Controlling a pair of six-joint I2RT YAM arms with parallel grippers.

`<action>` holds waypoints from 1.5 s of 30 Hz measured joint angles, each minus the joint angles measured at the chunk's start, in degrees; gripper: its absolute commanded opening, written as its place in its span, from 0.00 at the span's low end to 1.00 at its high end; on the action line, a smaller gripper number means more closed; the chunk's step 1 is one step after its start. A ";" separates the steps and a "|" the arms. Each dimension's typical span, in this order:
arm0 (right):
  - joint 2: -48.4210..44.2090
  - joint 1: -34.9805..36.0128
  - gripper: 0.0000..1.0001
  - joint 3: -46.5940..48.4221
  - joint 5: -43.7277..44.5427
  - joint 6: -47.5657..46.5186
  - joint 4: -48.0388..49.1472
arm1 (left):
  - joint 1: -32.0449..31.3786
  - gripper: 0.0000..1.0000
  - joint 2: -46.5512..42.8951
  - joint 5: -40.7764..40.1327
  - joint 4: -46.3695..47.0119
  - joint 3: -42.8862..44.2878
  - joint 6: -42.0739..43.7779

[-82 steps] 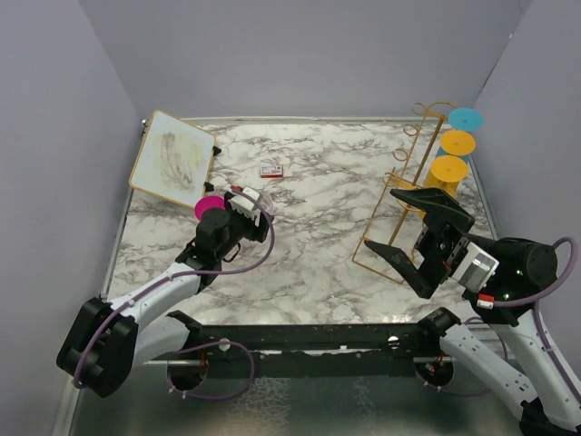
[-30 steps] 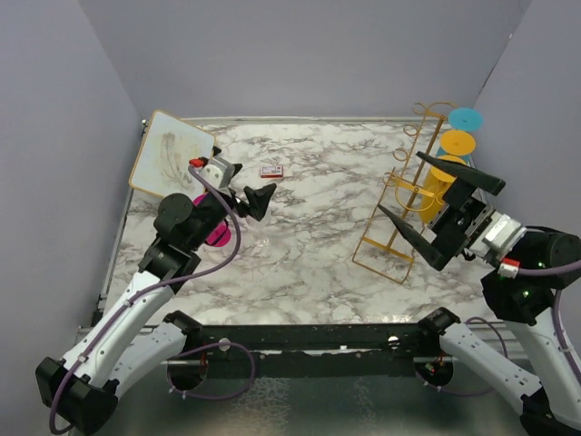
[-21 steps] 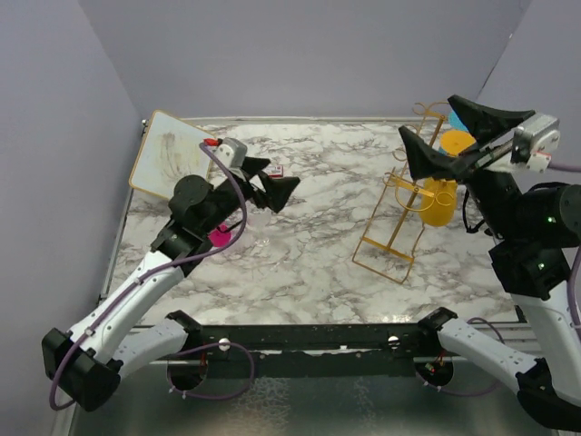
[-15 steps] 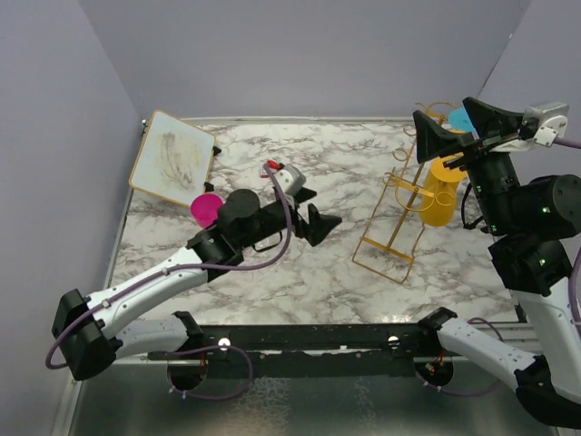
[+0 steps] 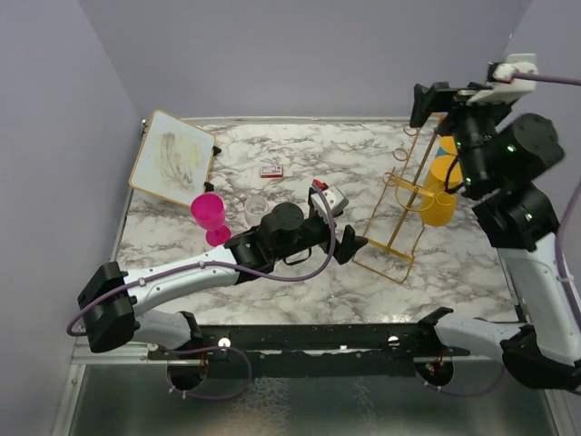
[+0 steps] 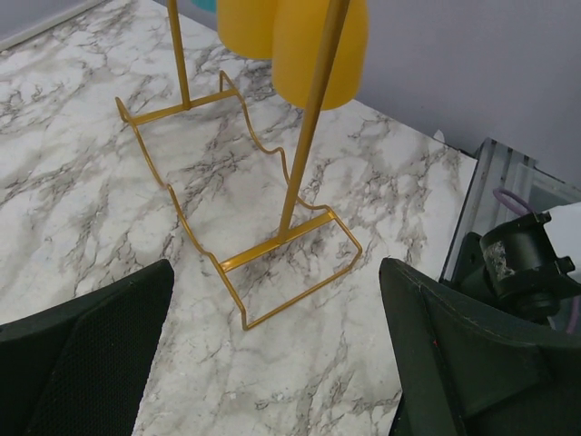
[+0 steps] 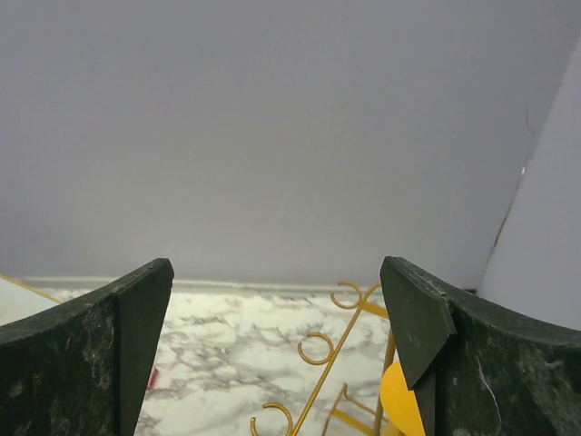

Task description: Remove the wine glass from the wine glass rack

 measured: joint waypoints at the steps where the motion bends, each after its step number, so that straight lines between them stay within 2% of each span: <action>1: 1.84 0.00 0.99 0.42 1.18 -0.09 -0.81 | 0.00 0.98 -0.11 -0.33 0.11 0.00 -0.02; 4: 7.39 -1.95 0.99 1.64 2.58 0.61 -3.87 | 0.04 0.98 -0.96 -1.16 0.20 -0.04 -0.07; 6: 10.97 -6.93 0.99 3.04 0.26 3.02 -7.04 | 0.02 0.99 -2.69 -1.62 0.24 -0.50 -0.09; 9: 13.14 -18.03 0.99 3.26 -4.26 8.57 -11.32 | 0.02 0.99 -6.54 -1.92 0.37 -1.95 -0.09; 11: 12.22 -24.04 0.99 2.38 -5.75 12.26 -13.11 | 0.02 0.99 -8.98 -1.97 0.42 -2.75 0.02; 13: 9.55 -26.84 0.99 0.72 -6.58 14.91 -13.73 | 0.02 0.99 -11.08 -1.97 0.20 -3.21 0.68; 14: 4.20 -28.76 0.99 -1.99 -6.80 17.33 -14.29 | 0.02 0.99 -12.63 -1.97 -0.17 -3.26 0.96; 20: -7.54 -29.11 1.00 -3.76 -6.80 23.47 -17.86 | 0.02 0.99 -16.57 -1.92 -4.28 -3.26 3.69; 24: -10.91 -29.11 0.99 -3.61 -7.45 27.52 -21.03 | 0.02 0.99 -19.56 -1.81 -7.10 -3.26 4.55; 31: -9.55 -29.11 0.96 -8.00 -10.54 33.11 -25.83 | 0.02 0.99 -24.30 0.37 -11.02 -3.26 4.13; 36: -8.72 -29.11 0.98 -11.17 -11.15 35.23 -28.39 | 0.02 0.99 -26.47 1.03 -14.43 -3.26 3.52; 42: -8.07 -29.11 0.96 -10.19 -11.13 35.87 -29.97 | 0.02 0.99 -26.29 2.82 -17.53 -3.21 3.65; 45: -6.58 -29.11 0.95 -6.84 -11.41 34.56 -30.93 | 0.02 0.98 -23.15 3.98 -17.16 -3.06 3.63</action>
